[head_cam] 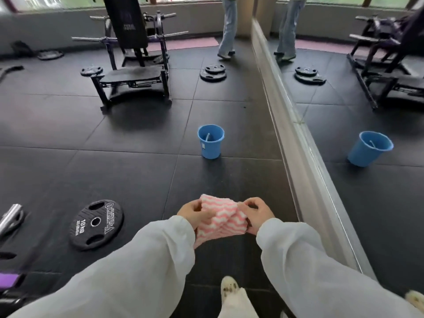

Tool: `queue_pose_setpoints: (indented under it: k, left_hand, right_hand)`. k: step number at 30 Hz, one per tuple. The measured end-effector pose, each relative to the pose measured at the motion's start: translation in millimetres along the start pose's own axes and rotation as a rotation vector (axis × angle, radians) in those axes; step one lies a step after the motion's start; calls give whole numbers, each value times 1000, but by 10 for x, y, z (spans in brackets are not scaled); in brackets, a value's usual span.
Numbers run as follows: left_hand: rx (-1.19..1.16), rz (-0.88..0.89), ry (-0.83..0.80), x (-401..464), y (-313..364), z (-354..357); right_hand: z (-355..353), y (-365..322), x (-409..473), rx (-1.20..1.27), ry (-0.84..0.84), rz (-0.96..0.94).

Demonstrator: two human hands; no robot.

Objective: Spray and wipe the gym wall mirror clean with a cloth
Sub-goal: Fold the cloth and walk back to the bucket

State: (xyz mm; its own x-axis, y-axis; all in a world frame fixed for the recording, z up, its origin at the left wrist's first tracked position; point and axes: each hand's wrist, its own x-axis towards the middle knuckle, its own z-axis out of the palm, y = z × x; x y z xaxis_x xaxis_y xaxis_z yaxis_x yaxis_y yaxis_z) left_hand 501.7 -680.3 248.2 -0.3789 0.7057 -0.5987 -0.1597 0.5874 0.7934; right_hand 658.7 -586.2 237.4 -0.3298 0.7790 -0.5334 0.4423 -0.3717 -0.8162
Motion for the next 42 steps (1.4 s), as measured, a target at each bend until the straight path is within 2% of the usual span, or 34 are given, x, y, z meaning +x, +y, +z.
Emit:
queue_pose_setpoints:
  k: [3, 8, 16, 22, 28, 35, 42]
  left_hand:
    - [10, 15, 59, 550, 459, -98]
    - [-88, -38, 111, 1367, 946, -318]
    - [-74, 1, 77, 2861, 1753, -849]
    - [-46, -82, -20, 4013, 2424, -1274]
    - [54, -157, -58, 4931, 2800, -1395]
    - [103, -245, -30, 6000, 3122, -1446]
    - [155, -329, 14, 7209, 3256, -1345]
  right_hand:
    - [-35, -473, 645, -76, -55, 10]
    - [51, -1106, 1581, -135, -54, 7]
    - [428, -1892, 3022, -90, -60, 69]
    - [673, -2496, 4029, -98, 28, 112]
    - [741, -2813, 4841, -137, 70, 188]
    - [761, -3145, 6048, -189, -16, 246]
    - [753, -3242, 7336, -341, -136, 308]
